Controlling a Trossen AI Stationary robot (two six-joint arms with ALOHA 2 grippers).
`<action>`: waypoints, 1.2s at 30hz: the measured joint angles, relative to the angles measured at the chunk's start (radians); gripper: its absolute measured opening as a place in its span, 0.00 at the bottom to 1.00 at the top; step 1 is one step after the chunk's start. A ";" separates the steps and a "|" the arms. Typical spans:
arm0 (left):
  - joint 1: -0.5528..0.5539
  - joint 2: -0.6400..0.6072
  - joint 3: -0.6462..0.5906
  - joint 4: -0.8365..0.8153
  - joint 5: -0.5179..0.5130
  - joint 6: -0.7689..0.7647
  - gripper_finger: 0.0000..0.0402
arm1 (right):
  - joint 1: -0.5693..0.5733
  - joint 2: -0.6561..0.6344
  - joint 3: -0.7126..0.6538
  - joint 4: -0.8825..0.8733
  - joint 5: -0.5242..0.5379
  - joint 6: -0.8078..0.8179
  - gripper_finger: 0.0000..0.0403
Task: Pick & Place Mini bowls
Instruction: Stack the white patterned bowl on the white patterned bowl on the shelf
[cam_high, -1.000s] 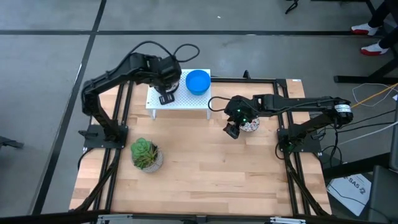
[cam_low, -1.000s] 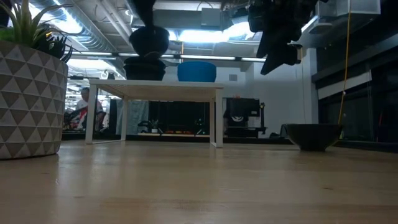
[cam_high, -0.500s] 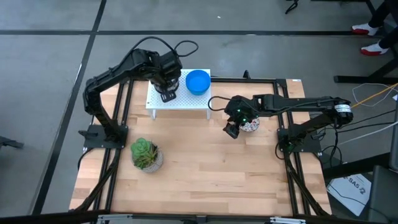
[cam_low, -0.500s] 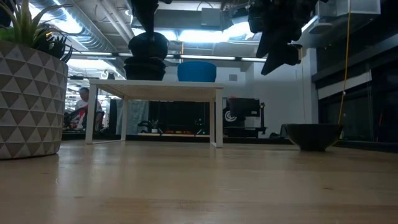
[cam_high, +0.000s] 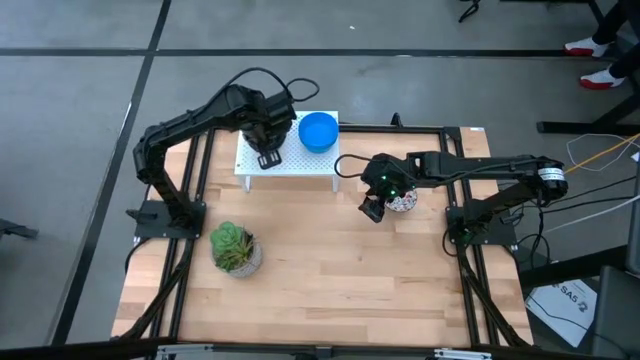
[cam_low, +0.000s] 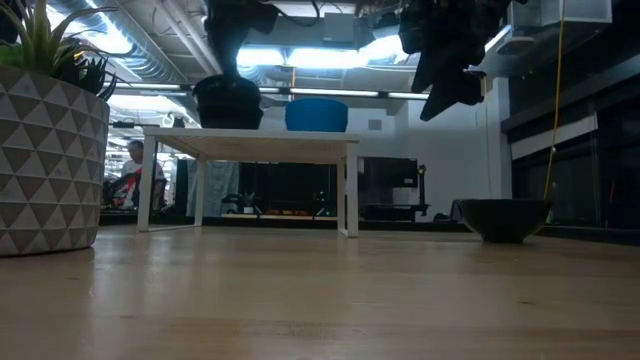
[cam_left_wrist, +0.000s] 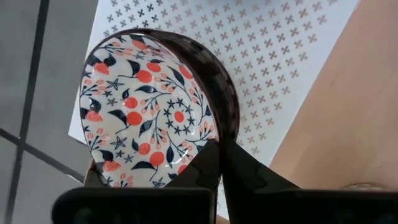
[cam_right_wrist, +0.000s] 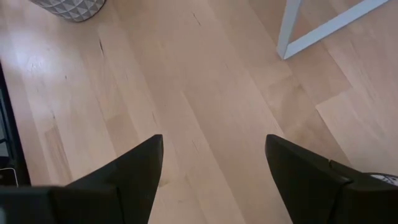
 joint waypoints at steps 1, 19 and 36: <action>0.000 0.000 -0.004 0.000 -0.002 0.000 0.01 | 0.000 0.000 0.000 0.000 0.000 0.000 0.70; -0.008 0.000 -0.004 0.030 -0.011 0.032 0.21 | 0.000 0.000 0.000 0.000 0.036 -0.005 0.70; -0.148 -0.006 0.204 -0.003 -0.003 -0.010 0.29 | 0.000 0.000 0.000 -0.002 0.052 -0.047 0.70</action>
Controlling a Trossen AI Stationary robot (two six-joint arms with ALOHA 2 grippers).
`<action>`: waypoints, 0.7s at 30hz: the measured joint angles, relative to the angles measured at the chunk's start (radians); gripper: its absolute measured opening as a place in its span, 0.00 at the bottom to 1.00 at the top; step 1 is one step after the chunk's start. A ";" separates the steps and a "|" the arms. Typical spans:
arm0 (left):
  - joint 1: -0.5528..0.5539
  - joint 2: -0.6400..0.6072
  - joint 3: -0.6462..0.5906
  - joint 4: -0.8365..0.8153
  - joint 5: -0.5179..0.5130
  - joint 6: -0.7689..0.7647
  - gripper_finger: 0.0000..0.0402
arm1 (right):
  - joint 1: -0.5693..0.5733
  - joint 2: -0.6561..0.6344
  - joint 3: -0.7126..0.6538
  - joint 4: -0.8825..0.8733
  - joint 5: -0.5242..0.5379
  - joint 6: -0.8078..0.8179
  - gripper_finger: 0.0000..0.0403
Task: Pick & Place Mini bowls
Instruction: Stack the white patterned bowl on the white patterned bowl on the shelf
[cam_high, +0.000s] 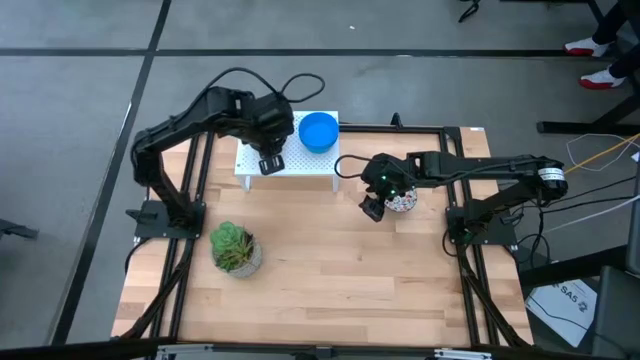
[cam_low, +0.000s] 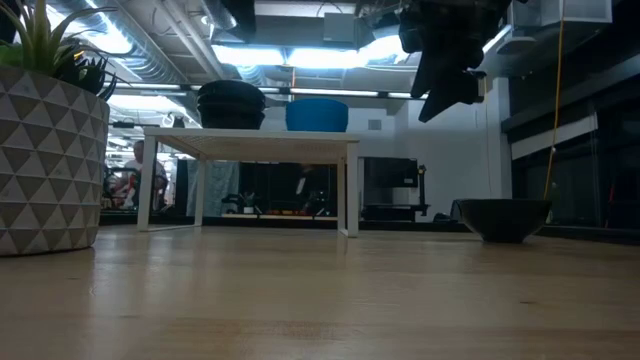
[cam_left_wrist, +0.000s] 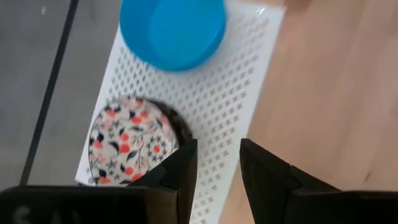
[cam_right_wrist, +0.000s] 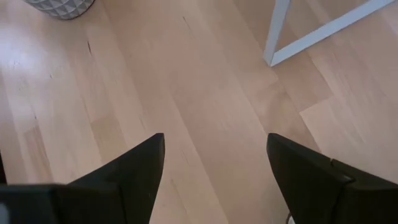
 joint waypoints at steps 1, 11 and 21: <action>-0.015 0.000 0.019 0.000 0.000 -0.001 0.29 | 0.000 0.000 0.000 -0.006 0.000 0.000 0.70; -0.177 0.000 0.104 0.000 0.033 -0.041 0.29 | 0.059 0.000 0.000 -0.219 0.119 -0.003 0.70; -0.292 0.000 0.091 0.000 0.084 -0.100 0.29 | 0.100 0.000 -0.026 -0.249 0.247 0.201 0.70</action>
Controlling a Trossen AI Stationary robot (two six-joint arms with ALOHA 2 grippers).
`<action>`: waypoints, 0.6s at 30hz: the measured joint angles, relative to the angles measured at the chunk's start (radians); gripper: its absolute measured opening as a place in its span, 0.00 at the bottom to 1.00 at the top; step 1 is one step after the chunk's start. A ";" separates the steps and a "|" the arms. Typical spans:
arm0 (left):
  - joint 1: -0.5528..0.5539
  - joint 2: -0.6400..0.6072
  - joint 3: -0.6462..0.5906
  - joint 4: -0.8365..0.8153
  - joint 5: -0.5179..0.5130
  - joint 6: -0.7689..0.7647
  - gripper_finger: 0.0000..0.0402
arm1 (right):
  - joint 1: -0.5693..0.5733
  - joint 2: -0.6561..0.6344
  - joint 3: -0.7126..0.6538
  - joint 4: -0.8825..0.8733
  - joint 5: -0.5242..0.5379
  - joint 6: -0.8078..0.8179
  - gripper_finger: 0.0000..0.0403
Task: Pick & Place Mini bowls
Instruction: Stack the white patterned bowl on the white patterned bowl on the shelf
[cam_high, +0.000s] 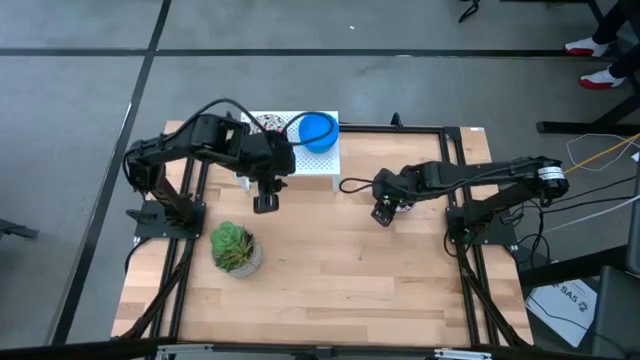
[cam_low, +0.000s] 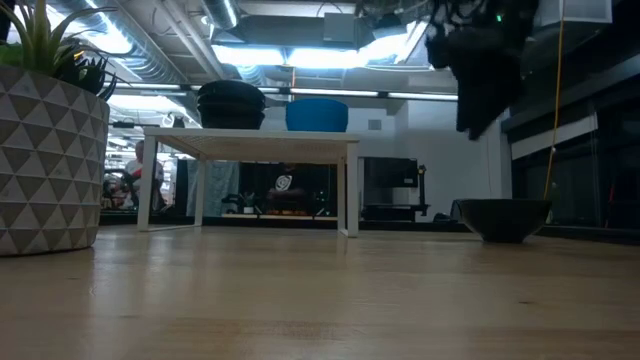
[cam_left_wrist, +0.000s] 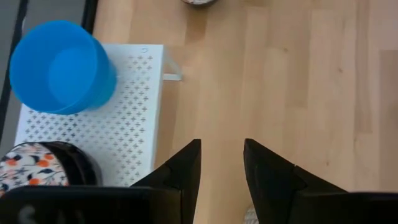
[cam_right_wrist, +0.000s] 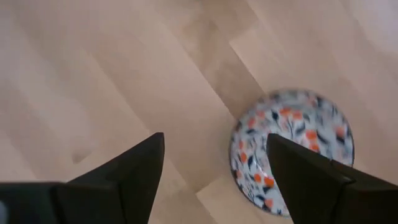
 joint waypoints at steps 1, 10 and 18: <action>-0.008 0.000 0.000 0.000 0.000 -0.004 0.29 | 0.000 0.000 -0.016 -0.001 0.005 0.040 0.70; -0.035 0.000 0.000 0.000 -0.002 -0.026 0.29 | 0.000 0.000 -0.189 0.026 0.019 0.185 0.70; -0.034 0.000 0.000 0.000 -0.003 -0.050 0.29 | 0.012 0.000 -0.293 0.142 -0.023 0.169 0.70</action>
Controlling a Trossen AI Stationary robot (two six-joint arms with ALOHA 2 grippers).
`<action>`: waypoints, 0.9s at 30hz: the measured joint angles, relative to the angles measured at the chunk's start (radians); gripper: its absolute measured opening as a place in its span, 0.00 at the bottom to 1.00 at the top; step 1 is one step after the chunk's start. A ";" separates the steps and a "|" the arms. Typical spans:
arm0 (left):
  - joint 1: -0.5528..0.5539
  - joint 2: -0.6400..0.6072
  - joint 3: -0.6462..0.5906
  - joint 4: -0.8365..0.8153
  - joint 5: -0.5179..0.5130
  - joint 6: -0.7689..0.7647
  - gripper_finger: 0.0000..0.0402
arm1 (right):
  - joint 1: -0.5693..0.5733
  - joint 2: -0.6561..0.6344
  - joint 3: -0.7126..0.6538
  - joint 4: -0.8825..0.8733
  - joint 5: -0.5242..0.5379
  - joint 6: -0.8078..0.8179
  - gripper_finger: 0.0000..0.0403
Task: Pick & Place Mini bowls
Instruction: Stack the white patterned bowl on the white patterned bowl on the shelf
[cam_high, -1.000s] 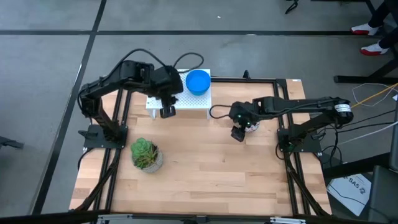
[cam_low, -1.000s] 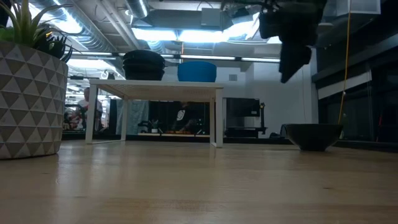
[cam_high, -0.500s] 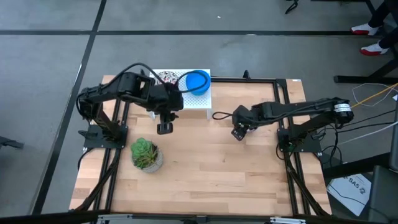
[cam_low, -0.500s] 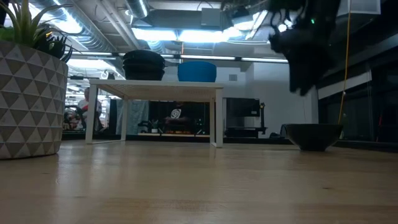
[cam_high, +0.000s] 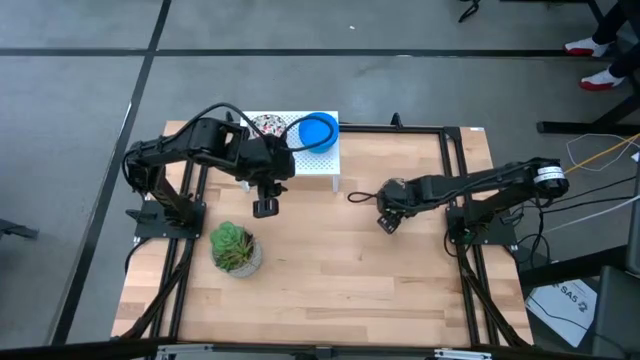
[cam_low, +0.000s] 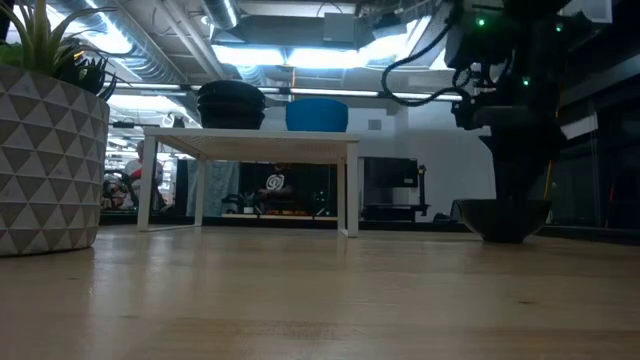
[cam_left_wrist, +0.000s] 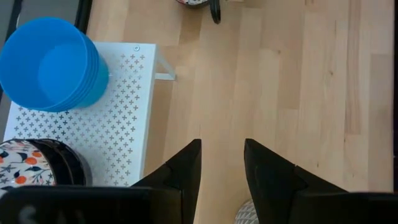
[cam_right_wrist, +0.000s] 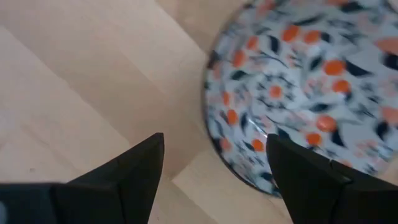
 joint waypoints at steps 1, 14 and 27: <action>0.000 0.000 0.000 0.000 0.000 0.000 0.29 | 0.004 0.000 -0.012 0.021 -0.002 -0.010 0.70; 0.000 0.000 0.000 0.004 -0.001 -0.001 0.29 | 0.018 0.000 -0.052 0.049 0.010 -0.033 0.37; 0.000 0.000 0.000 0.004 -0.005 -0.027 0.29 | 0.017 -0.003 -0.049 0.063 -0.018 0.014 0.05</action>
